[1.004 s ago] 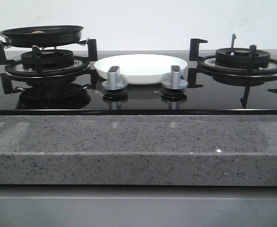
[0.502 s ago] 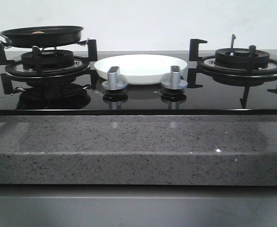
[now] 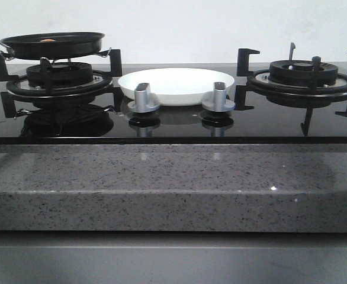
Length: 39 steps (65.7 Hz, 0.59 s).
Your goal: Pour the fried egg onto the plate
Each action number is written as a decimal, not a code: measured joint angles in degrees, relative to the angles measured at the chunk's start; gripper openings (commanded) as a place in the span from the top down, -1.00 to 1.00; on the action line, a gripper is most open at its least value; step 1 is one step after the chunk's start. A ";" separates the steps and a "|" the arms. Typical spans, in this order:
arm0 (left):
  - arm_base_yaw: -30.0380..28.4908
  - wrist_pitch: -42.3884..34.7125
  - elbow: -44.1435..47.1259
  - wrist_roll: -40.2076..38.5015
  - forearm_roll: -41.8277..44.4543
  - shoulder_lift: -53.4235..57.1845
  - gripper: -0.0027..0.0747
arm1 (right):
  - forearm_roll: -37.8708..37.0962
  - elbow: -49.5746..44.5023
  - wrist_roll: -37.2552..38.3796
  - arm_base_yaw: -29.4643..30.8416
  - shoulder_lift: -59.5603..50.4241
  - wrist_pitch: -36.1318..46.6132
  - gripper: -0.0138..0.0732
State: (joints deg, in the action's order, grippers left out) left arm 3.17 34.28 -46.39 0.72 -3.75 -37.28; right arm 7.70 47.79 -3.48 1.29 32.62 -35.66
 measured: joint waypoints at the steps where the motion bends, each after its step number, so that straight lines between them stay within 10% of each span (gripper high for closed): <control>1: 0.00 0.00 0.00 0.00 0.00 -0.10 0.98 | 0.00 0.00 0.00 0.00 0.00 0.00 0.84; 13: 0.00 -0.09 0.00 0.00 1.18 -0.59 0.83 | 0.03 0.00 -0.10 0.00 0.00 0.00 0.64; 28: 0.00 -0.09 0.00 0.00 4.91 -0.59 -0.38 | -0.31 0.00 -0.10 0.00 0.00 0.00 -0.43; 39: 0.00 -0.09 0.00 0.00 5.37 -0.59 -0.39 | -0.41 0.00 -0.10 0.00 0.00 0.00 -0.46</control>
State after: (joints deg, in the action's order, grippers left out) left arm 3.17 34.19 -46.39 0.72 1.62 -37.88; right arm 7.29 47.79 -3.58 1.29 32.62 -35.66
